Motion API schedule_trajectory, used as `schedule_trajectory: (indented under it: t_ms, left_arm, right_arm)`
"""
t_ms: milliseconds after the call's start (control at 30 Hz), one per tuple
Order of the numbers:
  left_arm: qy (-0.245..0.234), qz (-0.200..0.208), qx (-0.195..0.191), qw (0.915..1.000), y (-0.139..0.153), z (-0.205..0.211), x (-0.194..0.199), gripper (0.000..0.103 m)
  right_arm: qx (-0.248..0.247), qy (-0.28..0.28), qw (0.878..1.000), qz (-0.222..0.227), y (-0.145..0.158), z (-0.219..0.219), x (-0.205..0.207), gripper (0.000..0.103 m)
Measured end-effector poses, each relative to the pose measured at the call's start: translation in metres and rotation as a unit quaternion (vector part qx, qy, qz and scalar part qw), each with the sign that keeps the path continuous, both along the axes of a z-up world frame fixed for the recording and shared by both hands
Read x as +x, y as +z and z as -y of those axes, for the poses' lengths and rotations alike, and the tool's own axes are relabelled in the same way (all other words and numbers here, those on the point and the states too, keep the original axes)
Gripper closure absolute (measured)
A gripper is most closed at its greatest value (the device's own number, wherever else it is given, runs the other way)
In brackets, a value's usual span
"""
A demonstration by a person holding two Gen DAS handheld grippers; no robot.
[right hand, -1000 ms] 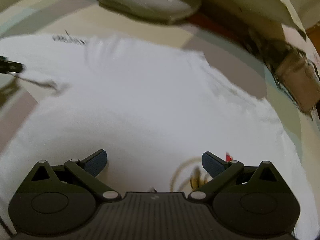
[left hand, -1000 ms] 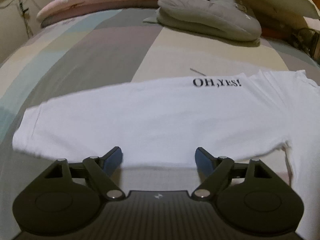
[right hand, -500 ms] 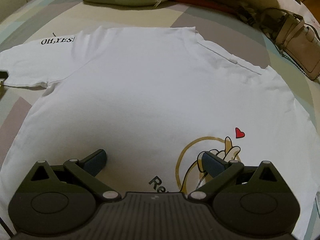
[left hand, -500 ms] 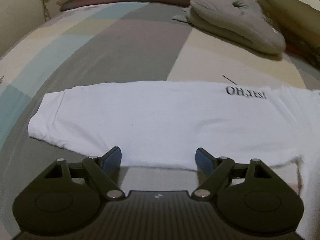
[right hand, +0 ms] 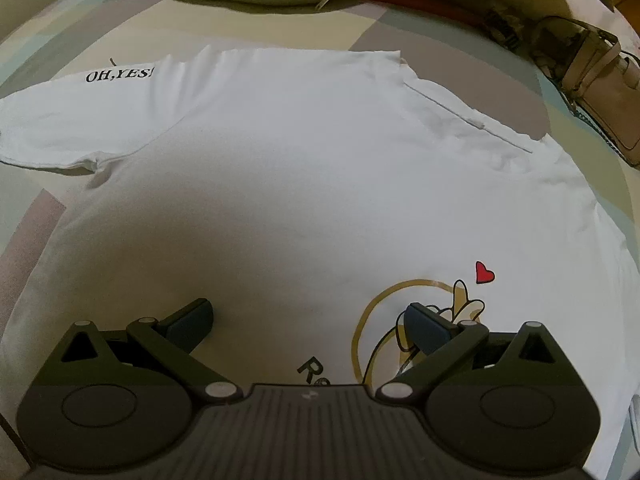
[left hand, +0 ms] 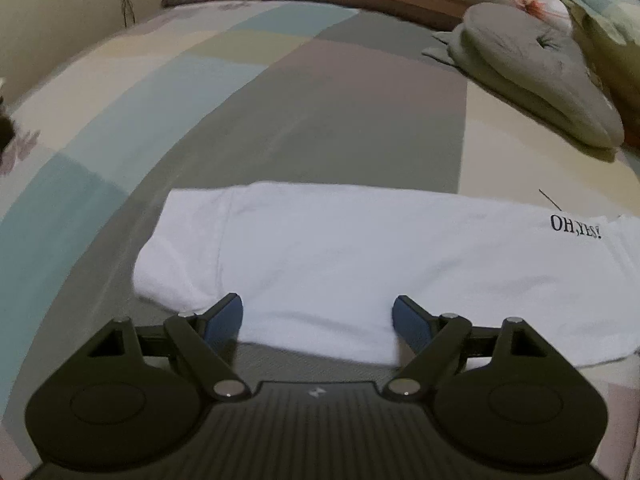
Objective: Fold clothes
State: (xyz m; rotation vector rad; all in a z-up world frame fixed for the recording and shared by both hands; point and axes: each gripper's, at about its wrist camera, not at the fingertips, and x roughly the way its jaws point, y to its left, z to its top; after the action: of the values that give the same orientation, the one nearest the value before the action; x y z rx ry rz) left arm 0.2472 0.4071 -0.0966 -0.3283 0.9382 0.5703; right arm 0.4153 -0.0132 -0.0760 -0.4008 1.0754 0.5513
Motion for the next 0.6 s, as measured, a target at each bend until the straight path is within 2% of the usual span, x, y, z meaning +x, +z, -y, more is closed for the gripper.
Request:
schedule_trajectory:
  t_ms: [67,133,267,367,467,600]
  left_arm:
    - [-0.007,-0.010,-0.001,0.9999,0.006,-0.001,0.007,0.024]
    - [-0.032,-0.004,0.025,0.9992,0.016,0.008,0.023,0.024]
    - [-0.115,0.031,0.031,0.9924,0.030,0.043,0.060,0.023]
    - [-0.177,0.051,0.026,0.9825,0.036,0.076,0.085,0.023]
    - [-0.233,0.062,-0.001,0.9706,0.036,0.112,0.112,0.023]
    - [-0.302,0.079,-0.030,0.9494,0.036,0.163,0.144,0.023]
  right_arm:
    - [0.000,0.000,1.000,0.001,0.000,0.000,0.000,0.000]
    - [-0.001,-0.001,1.000,0.001,0.000,-0.001,-0.001,0.000]
    - [-0.006,-0.010,1.000,0.002,0.009,-0.003,0.004,0.000]
    - [0.012,-0.041,0.999,0.024,0.025,0.005,0.013,0.000]
    - [0.007,-0.093,0.995,0.033,0.029,0.028,0.026,0.000]
    - [-0.009,-0.162,0.986,0.037,0.026,0.067,0.041,0.000]
